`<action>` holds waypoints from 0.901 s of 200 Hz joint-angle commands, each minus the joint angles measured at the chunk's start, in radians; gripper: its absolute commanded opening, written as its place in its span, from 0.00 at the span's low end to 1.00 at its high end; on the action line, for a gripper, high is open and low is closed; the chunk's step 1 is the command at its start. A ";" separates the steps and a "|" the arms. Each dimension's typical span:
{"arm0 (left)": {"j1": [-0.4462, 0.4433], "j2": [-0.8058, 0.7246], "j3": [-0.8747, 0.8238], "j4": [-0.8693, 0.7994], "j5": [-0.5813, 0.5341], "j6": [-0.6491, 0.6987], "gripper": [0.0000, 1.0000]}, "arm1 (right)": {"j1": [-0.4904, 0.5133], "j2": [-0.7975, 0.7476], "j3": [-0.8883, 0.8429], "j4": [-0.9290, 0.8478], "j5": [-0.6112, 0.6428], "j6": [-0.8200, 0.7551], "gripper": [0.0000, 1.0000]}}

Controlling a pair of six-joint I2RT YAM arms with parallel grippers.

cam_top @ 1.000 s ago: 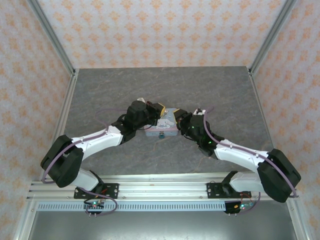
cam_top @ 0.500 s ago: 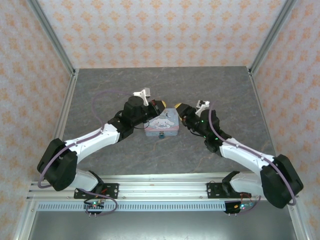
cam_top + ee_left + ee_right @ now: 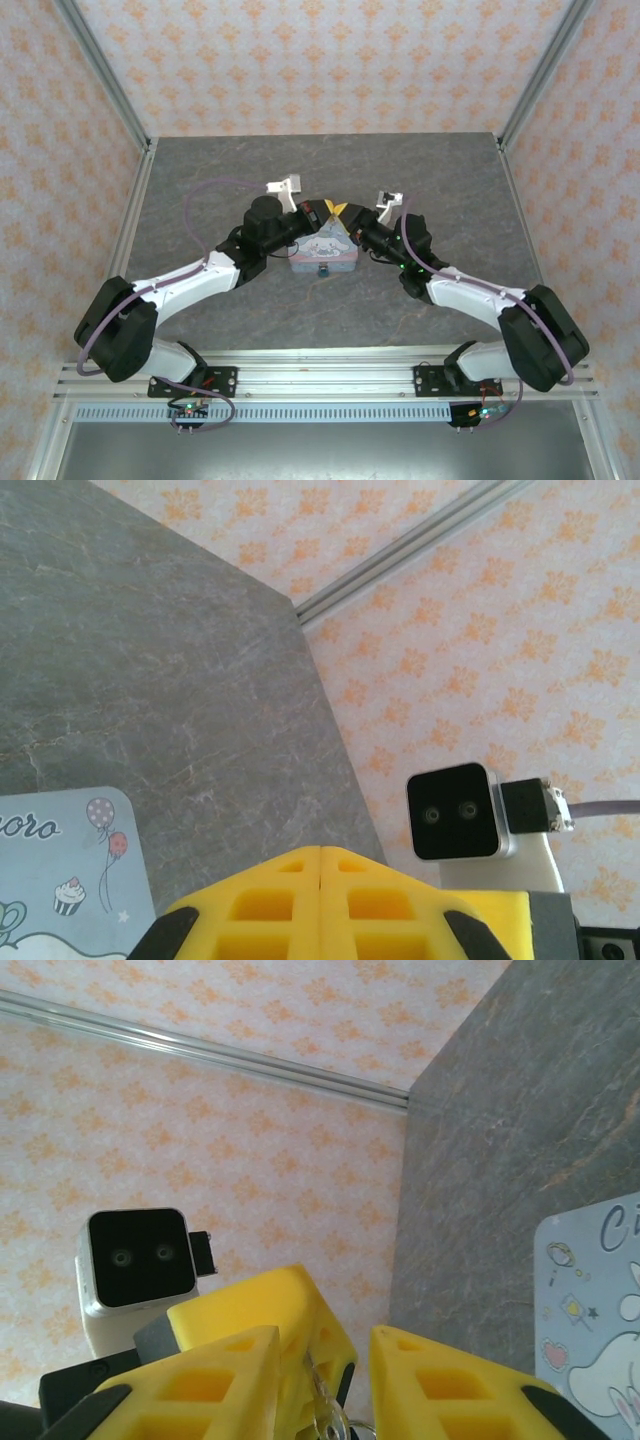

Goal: Unlock a padlock with a key

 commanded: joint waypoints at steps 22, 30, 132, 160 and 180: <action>0.002 -0.017 -0.021 0.096 -0.059 -0.067 0.00 | 0.022 0.028 0.016 0.114 -0.010 0.006 0.29; 0.002 -0.015 -0.022 0.108 -0.062 -0.075 0.00 | 0.025 0.033 0.016 0.119 -0.009 0.006 0.29; 0.003 -0.007 -0.026 0.111 -0.095 -0.118 0.00 | 0.036 0.056 -0.001 0.155 -0.004 0.026 0.01; 0.003 -0.005 0.006 0.009 -0.108 -0.152 0.00 | 0.036 0.031 -0.008 0.117 -0.011 0.005 0.00; 0.021 -0.027 0.059 -0.184 -0.120 -0.193 0.35 | 0.035 -0.019 0.005 -0.028 -0.002 -0.069 0.00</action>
